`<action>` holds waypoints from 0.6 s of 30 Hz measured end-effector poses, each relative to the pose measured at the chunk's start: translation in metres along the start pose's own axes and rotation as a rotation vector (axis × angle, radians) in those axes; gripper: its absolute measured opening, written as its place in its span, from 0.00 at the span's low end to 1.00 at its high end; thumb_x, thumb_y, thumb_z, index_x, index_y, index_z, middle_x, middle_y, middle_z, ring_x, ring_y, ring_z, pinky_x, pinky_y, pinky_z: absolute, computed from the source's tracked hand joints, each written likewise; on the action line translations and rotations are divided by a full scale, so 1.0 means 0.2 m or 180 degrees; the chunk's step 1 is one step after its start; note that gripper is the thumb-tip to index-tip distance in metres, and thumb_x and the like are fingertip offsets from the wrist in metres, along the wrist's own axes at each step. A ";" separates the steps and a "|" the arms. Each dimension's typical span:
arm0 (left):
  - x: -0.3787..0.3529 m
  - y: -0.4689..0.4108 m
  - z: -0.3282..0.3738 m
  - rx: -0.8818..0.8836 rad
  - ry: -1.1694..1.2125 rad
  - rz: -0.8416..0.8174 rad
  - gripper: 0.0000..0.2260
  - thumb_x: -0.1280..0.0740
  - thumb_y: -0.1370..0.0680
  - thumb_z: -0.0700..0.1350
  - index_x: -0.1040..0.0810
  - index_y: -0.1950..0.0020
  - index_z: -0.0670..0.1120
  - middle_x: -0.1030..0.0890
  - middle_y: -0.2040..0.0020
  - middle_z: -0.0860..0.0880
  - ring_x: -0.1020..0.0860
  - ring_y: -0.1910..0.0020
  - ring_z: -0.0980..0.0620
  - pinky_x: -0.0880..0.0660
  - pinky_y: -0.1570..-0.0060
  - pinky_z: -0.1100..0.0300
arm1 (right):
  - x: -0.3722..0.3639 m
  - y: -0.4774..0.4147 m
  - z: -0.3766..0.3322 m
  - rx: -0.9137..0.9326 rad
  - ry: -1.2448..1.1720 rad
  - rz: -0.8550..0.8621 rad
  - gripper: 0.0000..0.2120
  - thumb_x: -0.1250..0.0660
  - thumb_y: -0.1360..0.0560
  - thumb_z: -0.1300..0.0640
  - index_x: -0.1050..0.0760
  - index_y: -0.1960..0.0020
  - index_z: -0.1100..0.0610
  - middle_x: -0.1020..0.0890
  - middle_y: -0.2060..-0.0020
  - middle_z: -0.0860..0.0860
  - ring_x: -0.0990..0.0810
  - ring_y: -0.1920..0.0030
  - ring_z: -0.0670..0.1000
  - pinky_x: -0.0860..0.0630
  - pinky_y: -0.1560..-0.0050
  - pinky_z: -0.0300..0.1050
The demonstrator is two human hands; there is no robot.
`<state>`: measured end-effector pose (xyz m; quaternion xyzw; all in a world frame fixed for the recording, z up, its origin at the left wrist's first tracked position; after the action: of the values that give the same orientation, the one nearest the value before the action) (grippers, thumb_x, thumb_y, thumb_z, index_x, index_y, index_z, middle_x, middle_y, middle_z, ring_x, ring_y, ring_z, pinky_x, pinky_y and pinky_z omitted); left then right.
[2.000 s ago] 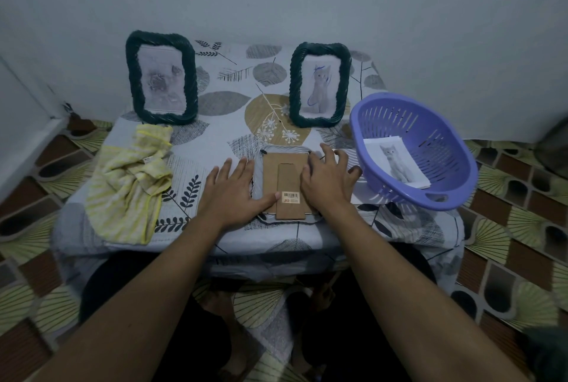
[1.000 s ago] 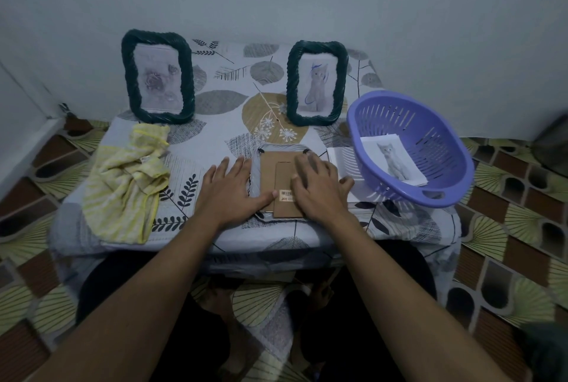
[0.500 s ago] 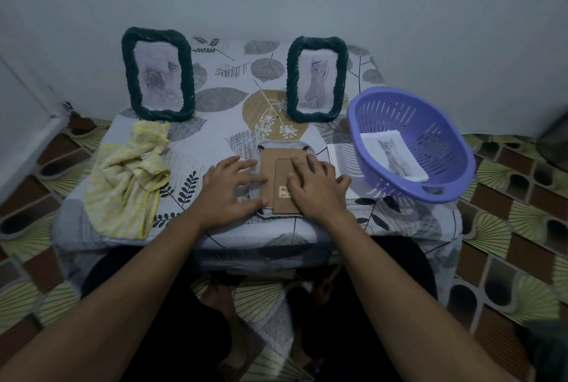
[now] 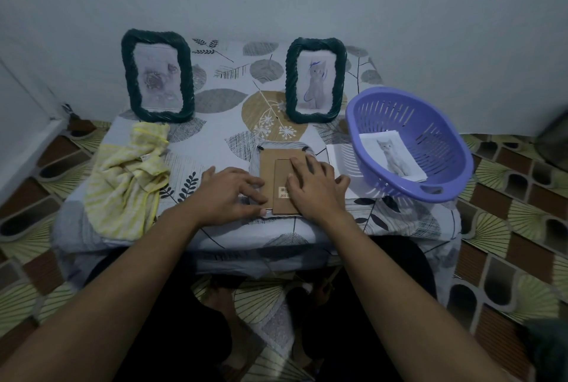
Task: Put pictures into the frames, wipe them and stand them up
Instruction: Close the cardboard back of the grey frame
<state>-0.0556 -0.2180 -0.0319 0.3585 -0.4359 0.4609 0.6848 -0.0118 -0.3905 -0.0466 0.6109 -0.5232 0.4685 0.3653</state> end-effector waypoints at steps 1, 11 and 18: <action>0.01 0.00 0.01 0.0019 -0.0042 -0.0015 0.22 0.34 0.32 0.73 0.18 0.44 0.65 0.28 0.30 0.64 0.37 0.27 0.55 0.49 0.28 0.37 | 0.00 0.00 0.00 -0.0009 -0.0001 -0.0006 0.23 0.51 0.19 0.41 0.41 0.24 0.41 0.41 0.21 0.47 0.41 0.26 0.53 0.44 0.36 0.61; 0.02 0.02 0.07 -0.0074 -0.0288 0.0529 0.23 0.44 0.32 0.70 0.19 0.55 0.58 0.21 0.46 0.62 0.31 0.35 0.57 0.51 0.34 0.45 | 0.00 0.00 0.00 -0.0006 0.0030 -0.0046 0.24 0.51 0.18 0.41 0.41 0.23 0.41 0.42 0.21 0.48 0.42 0.25 0.54 0.44 0.35 0.61; 0.01 0.06 0.09 -0.0287 -0.0469 0.0913 0.21 0.47 0.27 0.66 0.18 0.54 0.57 0.19 0.50 0.62 0.28 0.38 0.54 0.49 0.40 0.48 | 0.01 0.00 -0.01 -0.0006 0.0045 -0.0024 0.24 0.51 0.18 0.41 0.41 0.23 0.42 0.41 0.21 0.48 0.41 0.25 0.54 0.44 0.35 0.61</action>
<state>-0.0715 -0.2302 -0.0233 0.2942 -0.5519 0.5064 0.5936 -0.0124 -0.3897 -0.0450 0.6093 -0.5188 0.4709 0.3714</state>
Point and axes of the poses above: each hand's wrist, its own y-axis away from the middle knuckle, its own x-axis out of the back of the hand, z = x × y, the point moved 8 cm from there along -y, towards the middle knuckle
